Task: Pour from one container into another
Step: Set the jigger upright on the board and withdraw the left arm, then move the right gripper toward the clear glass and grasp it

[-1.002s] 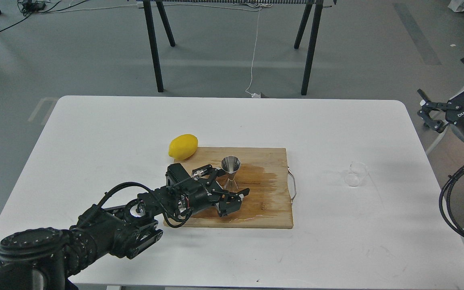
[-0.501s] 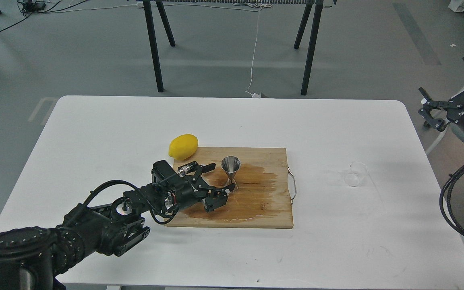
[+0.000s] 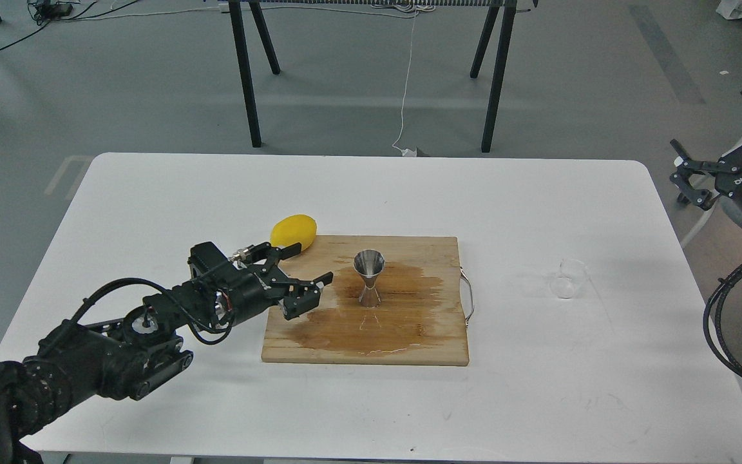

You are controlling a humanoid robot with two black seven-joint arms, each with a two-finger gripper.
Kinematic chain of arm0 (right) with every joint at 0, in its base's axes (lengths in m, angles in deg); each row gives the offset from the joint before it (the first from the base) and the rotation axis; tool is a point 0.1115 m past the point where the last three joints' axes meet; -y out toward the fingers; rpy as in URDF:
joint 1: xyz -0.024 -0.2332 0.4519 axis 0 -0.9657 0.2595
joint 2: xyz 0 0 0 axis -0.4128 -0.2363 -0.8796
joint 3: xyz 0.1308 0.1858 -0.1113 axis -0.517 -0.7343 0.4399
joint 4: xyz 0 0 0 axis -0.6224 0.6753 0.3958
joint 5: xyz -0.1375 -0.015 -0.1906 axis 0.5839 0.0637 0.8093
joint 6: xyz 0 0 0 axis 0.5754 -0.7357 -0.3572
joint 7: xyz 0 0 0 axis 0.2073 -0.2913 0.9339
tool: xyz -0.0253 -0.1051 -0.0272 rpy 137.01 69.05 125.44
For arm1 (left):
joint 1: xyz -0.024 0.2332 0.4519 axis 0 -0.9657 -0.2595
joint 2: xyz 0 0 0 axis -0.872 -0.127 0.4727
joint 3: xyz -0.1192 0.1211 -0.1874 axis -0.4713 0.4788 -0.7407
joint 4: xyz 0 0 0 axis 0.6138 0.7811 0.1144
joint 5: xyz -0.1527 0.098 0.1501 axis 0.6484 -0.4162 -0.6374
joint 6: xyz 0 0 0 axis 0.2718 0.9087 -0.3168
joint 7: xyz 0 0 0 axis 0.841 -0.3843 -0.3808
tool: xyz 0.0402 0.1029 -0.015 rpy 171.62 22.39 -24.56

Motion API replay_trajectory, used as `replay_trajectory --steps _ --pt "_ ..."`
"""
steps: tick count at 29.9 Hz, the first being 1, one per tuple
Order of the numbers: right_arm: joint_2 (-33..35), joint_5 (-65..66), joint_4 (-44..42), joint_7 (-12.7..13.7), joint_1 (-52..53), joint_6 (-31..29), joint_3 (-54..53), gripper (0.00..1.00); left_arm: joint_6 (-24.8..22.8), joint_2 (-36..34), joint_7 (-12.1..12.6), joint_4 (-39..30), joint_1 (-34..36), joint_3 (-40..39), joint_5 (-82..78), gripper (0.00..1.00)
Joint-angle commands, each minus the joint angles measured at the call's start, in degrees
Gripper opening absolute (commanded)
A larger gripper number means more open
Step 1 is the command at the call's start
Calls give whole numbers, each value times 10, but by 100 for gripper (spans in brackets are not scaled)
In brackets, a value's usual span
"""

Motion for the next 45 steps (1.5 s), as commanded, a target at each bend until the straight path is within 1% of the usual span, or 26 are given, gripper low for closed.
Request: replay_trajectory --steps 1,3,5,8,9,13,16,18,19,20,21,23,24,25,28,30,34,36,41,45 --pt "-8 0 -1 0 0 0 0 99 0 -77 0 -70 5 -4 87 90" --pt "-15 1 -1 0 0 0 0 99 0 -117 0 -112 6 -7 141 90" --pt "-25 1 -2 0 1 0 -1 99 0 -145 0 -139 10 -23 192 90" --pt "-34 -3 0 4 4 0 -9 99 0 -180 0 -163 9 -78 262 92" --pt "-37 -3 0 5 7 0 -12 99 -39 -188 0 -169 5 -100 282 92" --pt "-50 -4 0 8 23 0 -11 99 -250 -204 0 -181 -10 -205 391 92" --pt "-62 -15 4 6 43 0 -10 99 -411 -212 0 -181 -19 -269 500 93" --pt "-72 -46 25 6 45 0 -17 99 -533 -224 0 -180 -19 -297 577 93" --pt "-72 -79 42 6 45 0 -18 99 -560 -232 0 -180 -18 -302 617 93" --pt "-72 -111 57 7 45 0 -18 99 -560 -240 0 -177 -15 -300 652 94" --pt "-70 -145 74 7 45 14 -18 99 -560 -247 0 -174 -12 -300 686 95" --pt "-65 -211 114 7 40 57 -23 99 -560 -261 0 -170 -11 -300 752 96" --pt "-62 -239 134 7 36 79 -29 99 -560 -265 0 -169 -11 -299 777 99" --pt "-51 -269 158 8 29 106 -38 99 -560 -271 0 -169 -13 -297 799 99" --pt "16 -332 238 10 -16 175 -49 99 -560 -284 0 -167 -17 -294 814 99" --pt "63 -345 294 12 -59 197 -49 99 -560 -297 0 -166 -18 -287 813 99" --pt "134 -360 359 18 -163 195 -50 99 -560 -313 0 -155 -18 -283 814 100" --pt "149 -370 369 19 -216 187 -50 99 -560 -313 0 -149 -19 -284 815 100" --pt "156 -374 379 25 -320 129 -49 99 -560 -307 0 -148 -21 -278 814 100" --pt "143 -381 371 26 -348 110 -47 99 -560 -304 0 -148 -27 -276 816 100"
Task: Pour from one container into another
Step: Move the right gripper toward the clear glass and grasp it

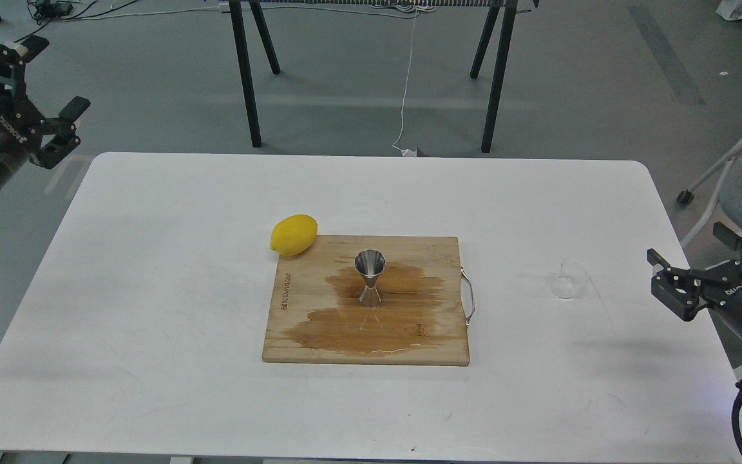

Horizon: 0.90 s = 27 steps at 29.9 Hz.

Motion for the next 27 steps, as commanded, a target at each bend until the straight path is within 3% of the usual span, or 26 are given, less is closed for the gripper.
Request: replay_trajectory --steps 1,5,9,16,27 --pt "-23 -3 -13 2 -26 -30 2 99 0 2 0 0 -6 1 4 100" --pt "-105 0 -82 19 -28 -90 3 99 0 3 0 0 -8 0 5 100" --pt "-173 3 -154 41 -16 -100 -1 99 0 3 0 2 -10 1 5 100" --pt "-217 5 -225 43 22 -93 9 99 0 2 0 3 -19 0 5 100" --pt "-265 37 -265 43 61 -47 20 99 0 3 0 3 -27 0 4 100"
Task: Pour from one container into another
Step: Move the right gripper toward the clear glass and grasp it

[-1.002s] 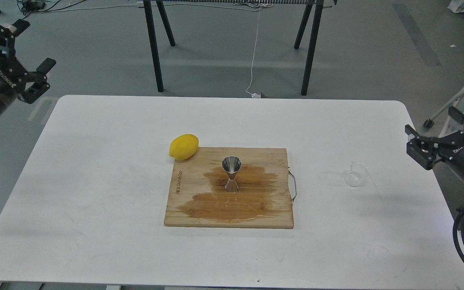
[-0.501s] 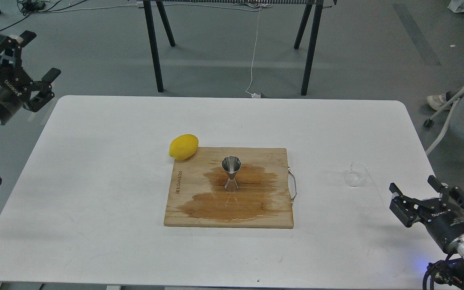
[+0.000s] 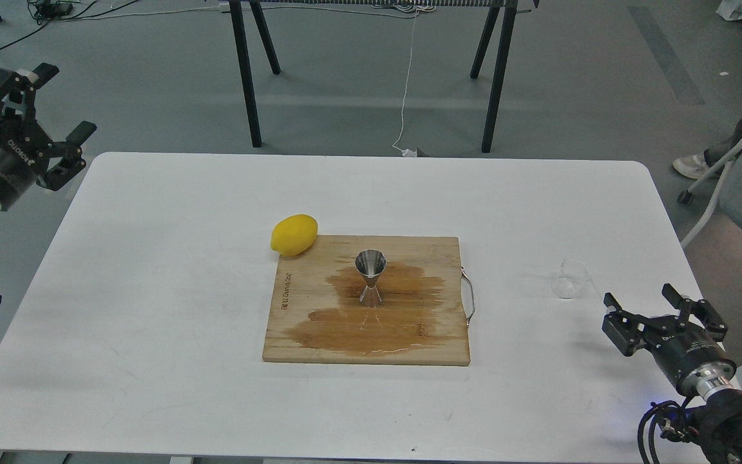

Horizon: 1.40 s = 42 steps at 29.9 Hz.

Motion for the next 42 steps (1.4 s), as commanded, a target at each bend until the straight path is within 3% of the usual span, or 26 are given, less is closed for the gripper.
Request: replay_trajectory --steps 1,17,42 --pt "-22 15 -12 0 12 20 0 99 0 0 0 0 -1 0 0 100" --pt "-80 33 -57 -1 62 99 2 99 0 1 0 0 -12 0 -1 100" --pt "-141 61 -135 -2 126 131 1 98 0 2 0 4 -20 0 1 100"
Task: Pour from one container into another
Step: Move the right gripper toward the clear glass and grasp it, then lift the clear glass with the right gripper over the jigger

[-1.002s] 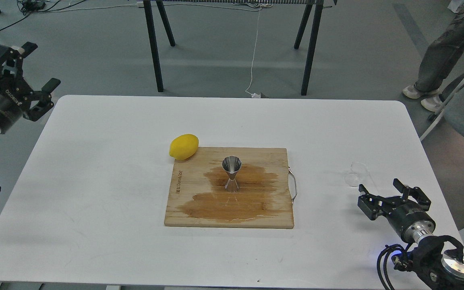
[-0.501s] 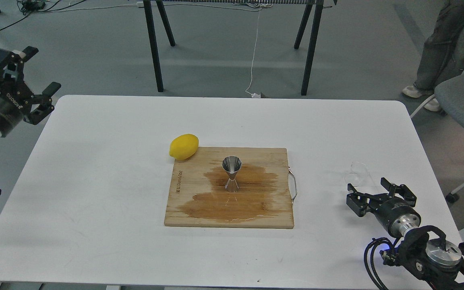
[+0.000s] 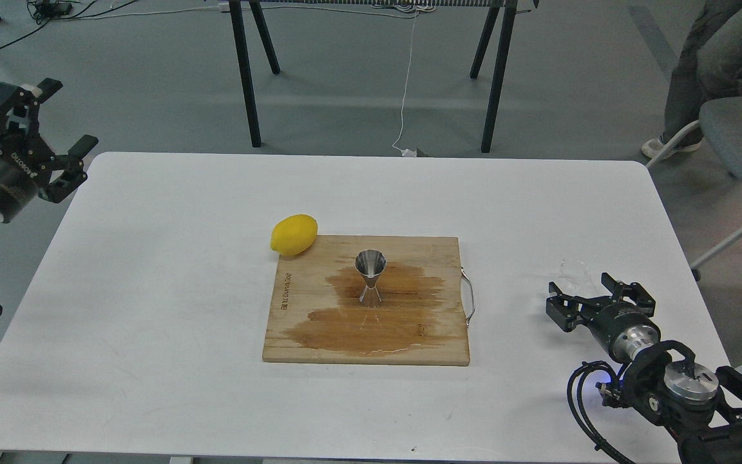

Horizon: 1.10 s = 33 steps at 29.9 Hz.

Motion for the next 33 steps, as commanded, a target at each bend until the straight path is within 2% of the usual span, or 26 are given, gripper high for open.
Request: replay_trajectory --steps 1,7,11,17,22,30,33 --pt "-10 4 -14 -2 10 1 0 98 0 0 0 6 -2 0 1 100" --pt "-29 15 -45 -3 22 1 0 94 0 8 0 14 -2 0 0 100" --pt "-32 17 -45 -4 23 1 0 81 0 9 0 25 -2 0 1 100" --pt "-32 23 -45 -5 23 -2 0 54 0 10 0 25 -2 -1 1 100" --pt "-32 30 -45 -5 22 -9 0 42 0 10 0 25 -2 -1 1 100" --pt "-32 50 -27 -6 22 -12 0 36 0 12 0 25 -2 -1 1 100" --pt "-13 50 25 -6 26 -14 -5 36 0 12 0 26 -2 -1 1 100"
